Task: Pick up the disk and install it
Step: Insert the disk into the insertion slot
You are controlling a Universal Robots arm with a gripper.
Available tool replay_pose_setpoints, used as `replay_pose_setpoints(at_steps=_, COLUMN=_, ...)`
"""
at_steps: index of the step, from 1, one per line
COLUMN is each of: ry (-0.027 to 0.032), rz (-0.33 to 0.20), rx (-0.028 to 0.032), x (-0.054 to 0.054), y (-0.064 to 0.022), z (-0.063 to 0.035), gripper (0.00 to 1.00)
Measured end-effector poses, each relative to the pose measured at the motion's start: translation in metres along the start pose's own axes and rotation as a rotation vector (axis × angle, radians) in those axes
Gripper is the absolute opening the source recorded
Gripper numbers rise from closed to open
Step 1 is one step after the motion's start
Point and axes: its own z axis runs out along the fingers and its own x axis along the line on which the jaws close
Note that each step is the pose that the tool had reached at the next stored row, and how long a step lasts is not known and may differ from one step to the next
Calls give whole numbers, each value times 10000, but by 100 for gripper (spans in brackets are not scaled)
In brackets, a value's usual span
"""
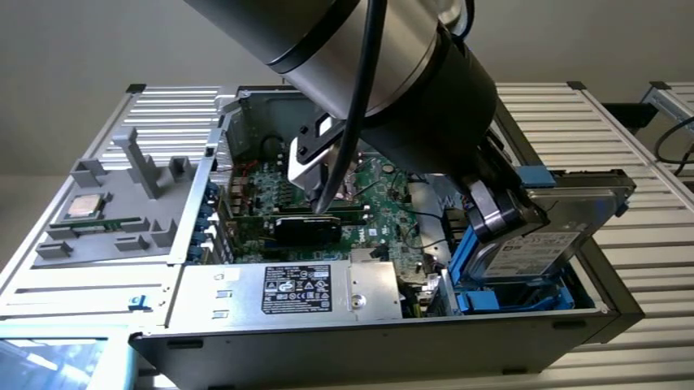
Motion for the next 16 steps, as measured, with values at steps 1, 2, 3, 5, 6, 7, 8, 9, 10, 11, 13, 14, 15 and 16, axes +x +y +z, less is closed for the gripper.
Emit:
replay_pose_setpoints(at_steps=1, ry=-1, rz=0, rx=0, x=0, y=0, z=0, gripper=38)
replay_pose_setpoints(at_steps=2, ry=-2, rz=1, rx=0, x=2, y=0, z=0, gripper=38)
replay_pose_setpoints(at_steps=3, ry=-3, rz=0, rx=0, x=14, y=-2, z=1, gripper=38)
replay_pose_setpoints(at_steps=5, ry=-5, rz=2, rx=3, x=29, y=-4, z=-1, gripper=38)
replay_pose_setpoints(at_steps=6, ry=-5, rz=2, rx=7, x=29, y=-5, z=-1, gripper=38)
replay_pose_setpoints(at_steps=7, ry=-5, rz=2, rx=12, x=29, y=-5, z=-1, gripper=38)
replay_pose_setpoints(at_steps=8, ry=-5, rz=1, rx=16, x=29, y=-5, z=-1, gripper=38)
replay_pose_setpoints(at_steps=9, ry=-4, rz=1, rx=17, x=29, y=-5, z=-1, gripper=38)
replay_pose_setpoints(at_steps=10, ry=-5, rz=2, rx=19, x=30, y=-4, z=-1, gripper=38)
replay_pose_setpoints(at_steps=11, ry=-6, rz=3, rx=21, x=30, y=-3, z=0, gripper=38)
replay_pose_setpoints(at_steps=13, ry=-6, rz=3, rx=26, x=30, y=1, z=4, gripper=38)
replay_pose_setpoints(at_steps=14, ry=-7, rz=4, rx=30, x=30, y=3, z=7, gripper=38)
replay_pose_setpoints(at_steps=15, ry=-7, rz=4, rx=32, x=30, y=6, z=9, gripper=38)
replay_pose_setpoints(at_steps=16, ry=-7, rz=3, rx=35, x=30, y=8, z=12, gripper=38)
